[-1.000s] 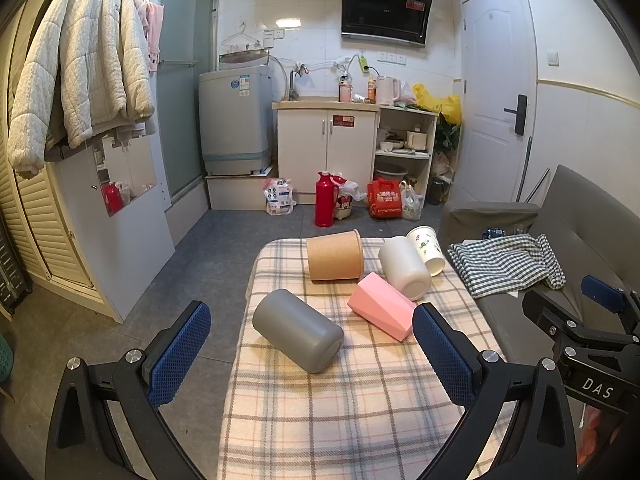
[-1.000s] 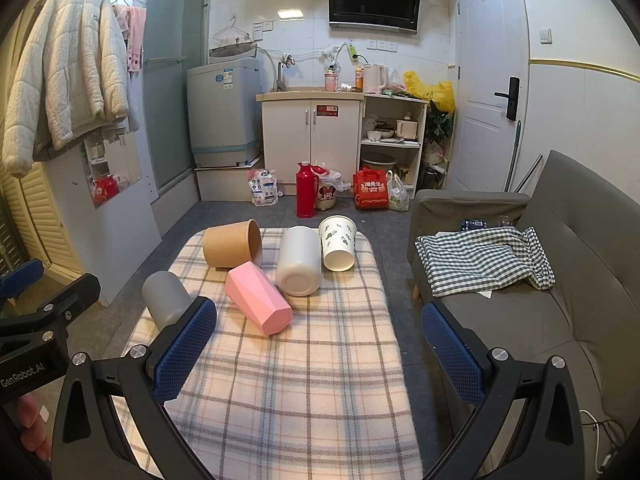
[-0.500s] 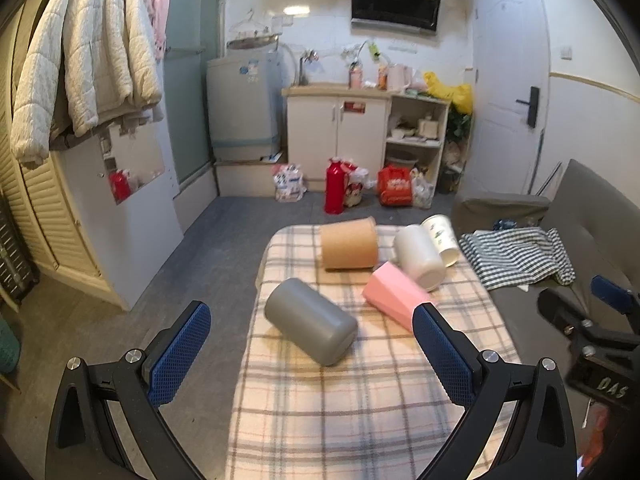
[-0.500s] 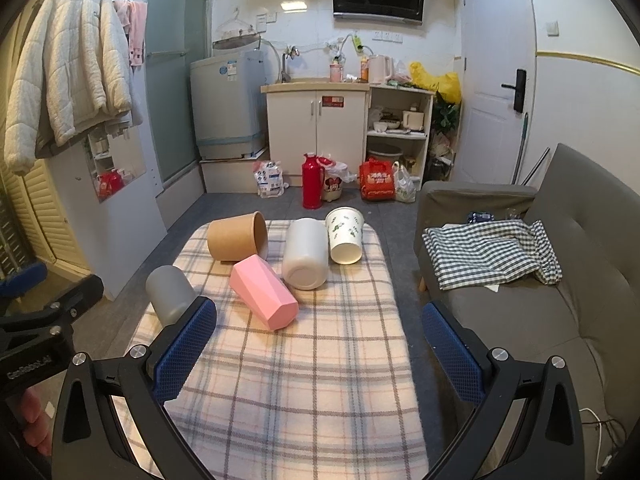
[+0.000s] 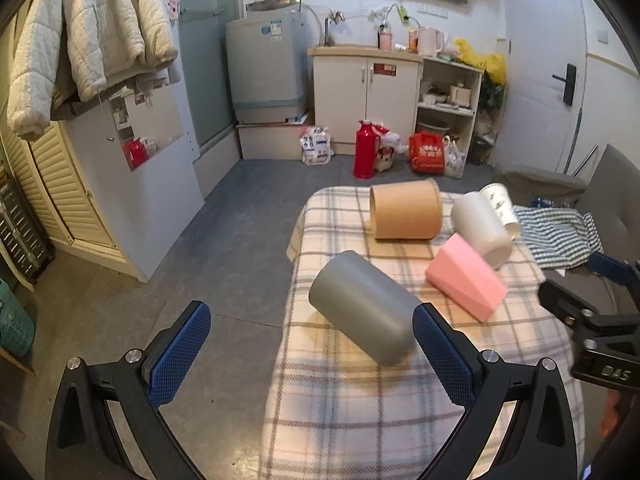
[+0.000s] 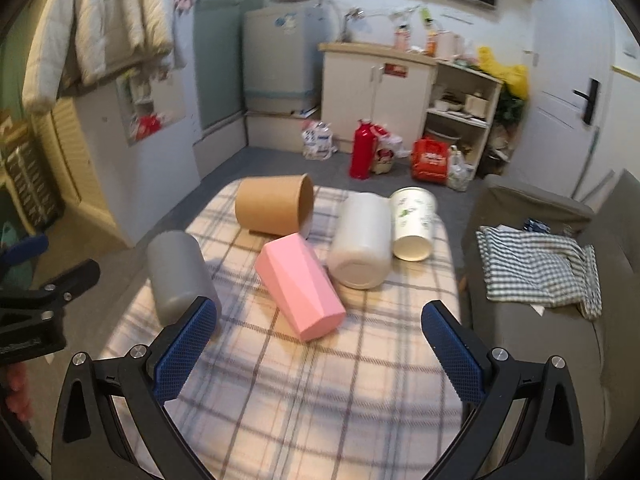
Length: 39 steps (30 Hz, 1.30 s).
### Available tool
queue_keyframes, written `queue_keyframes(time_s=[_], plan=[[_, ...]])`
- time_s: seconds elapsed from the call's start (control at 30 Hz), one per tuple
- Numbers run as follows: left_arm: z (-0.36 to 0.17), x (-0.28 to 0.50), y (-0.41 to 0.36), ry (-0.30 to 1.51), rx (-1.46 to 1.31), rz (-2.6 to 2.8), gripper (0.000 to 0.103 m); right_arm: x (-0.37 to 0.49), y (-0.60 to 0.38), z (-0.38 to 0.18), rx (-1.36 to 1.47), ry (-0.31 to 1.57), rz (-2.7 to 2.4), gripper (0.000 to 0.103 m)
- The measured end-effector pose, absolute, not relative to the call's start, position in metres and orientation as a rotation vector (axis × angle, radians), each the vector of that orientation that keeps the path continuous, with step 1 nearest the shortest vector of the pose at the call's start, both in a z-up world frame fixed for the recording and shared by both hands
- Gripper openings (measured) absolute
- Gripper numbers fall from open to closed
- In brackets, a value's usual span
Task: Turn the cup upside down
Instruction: 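Move the right gripper to the pink hexagonal cup and grasp it, then lift the pink cup with the right gripper and swing it toward the left gripper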
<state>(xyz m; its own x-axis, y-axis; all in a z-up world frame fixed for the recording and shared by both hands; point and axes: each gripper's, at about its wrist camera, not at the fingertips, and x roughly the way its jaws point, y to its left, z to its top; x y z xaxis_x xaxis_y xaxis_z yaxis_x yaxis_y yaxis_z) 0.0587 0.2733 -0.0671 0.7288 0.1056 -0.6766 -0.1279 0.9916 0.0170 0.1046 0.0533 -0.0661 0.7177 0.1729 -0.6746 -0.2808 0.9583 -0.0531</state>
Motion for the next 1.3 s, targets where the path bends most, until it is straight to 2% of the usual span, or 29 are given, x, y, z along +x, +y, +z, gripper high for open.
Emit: queue_keyframes(time_s=[0.47, 0.67, 1.0, 1.3], plan=[[-0.102, 0.100, 0.270, 0.817, -0.060, 0.118, 0.103, 0.181, 0.065, -0.147, -0.162, 0.898, 0.283, 0.087], [-0.106, 0.102, 0.264, 0.830, -0.062, 0.110, 0.103, 0.185, 0.065, -0.158, -0.153, 0.950, 0.310, 0.065], [-0.086, 0.079, 0.252, 0.797, -0.052, 0.092, 0.103, 0.140, 0.044, -0.139, -0.149, 0.962, 0.281, 0.055], [-0.067, 0.036, 0.243, 0.730, -0.019, 0.052, 0.103, 0.058, 0.021, -0.122, -0.137, 0.968, 0.251, 0.054]])
